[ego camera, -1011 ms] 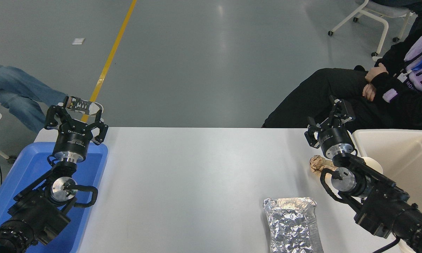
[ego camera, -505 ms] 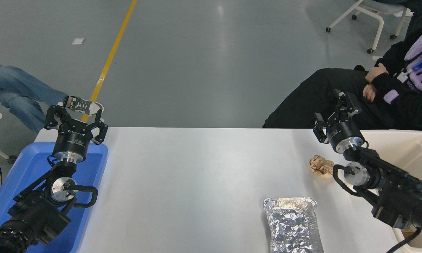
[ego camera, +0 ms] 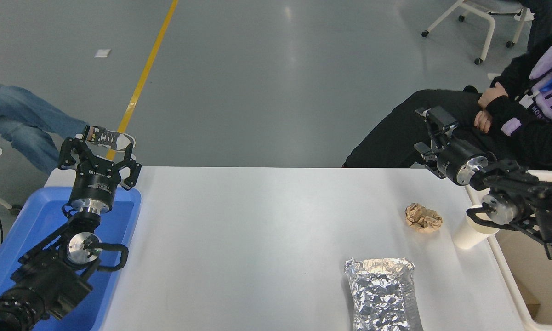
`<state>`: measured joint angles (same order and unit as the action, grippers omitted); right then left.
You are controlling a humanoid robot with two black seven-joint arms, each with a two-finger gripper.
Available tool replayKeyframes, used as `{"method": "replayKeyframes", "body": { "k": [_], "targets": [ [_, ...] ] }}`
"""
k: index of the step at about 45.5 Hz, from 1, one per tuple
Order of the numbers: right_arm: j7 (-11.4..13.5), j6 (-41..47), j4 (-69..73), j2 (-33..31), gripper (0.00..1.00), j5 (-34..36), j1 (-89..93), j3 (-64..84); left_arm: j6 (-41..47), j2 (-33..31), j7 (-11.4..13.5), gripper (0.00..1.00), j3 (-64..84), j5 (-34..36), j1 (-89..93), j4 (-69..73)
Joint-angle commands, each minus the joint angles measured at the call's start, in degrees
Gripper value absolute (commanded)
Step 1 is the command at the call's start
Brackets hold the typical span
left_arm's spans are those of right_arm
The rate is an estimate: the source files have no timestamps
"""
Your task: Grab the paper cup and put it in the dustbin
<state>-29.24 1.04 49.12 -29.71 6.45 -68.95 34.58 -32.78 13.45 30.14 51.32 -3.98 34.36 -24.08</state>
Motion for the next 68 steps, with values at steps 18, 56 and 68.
{"method": "replayKeyframes", "body": {
  "k": [18, 56, 68],
  "targets": [
    [0.2, 22.0, 19.6, 1.8, 1.0, -2.4, -35.0, 45.3, 0.0, 0.0, 0.0, 0.99, 0.0, 0.0, 0.0, 0.0],
    [32.6, 44.0, 26.7, 9.1, 1.0, -12.9, -68.0, 49.5, 0.0, 0.0, 0.0, 0.99, -0.1, 0.0, 0.0, 0.0],
    [32.5, 44.0, 26.5, 8.9, 1.0, -12.8, -69.6, 48.7, 0.0, 0.0, 0.0, 0.99, -0.1, 0.0, 0.0, 0.0]
  ]
}}
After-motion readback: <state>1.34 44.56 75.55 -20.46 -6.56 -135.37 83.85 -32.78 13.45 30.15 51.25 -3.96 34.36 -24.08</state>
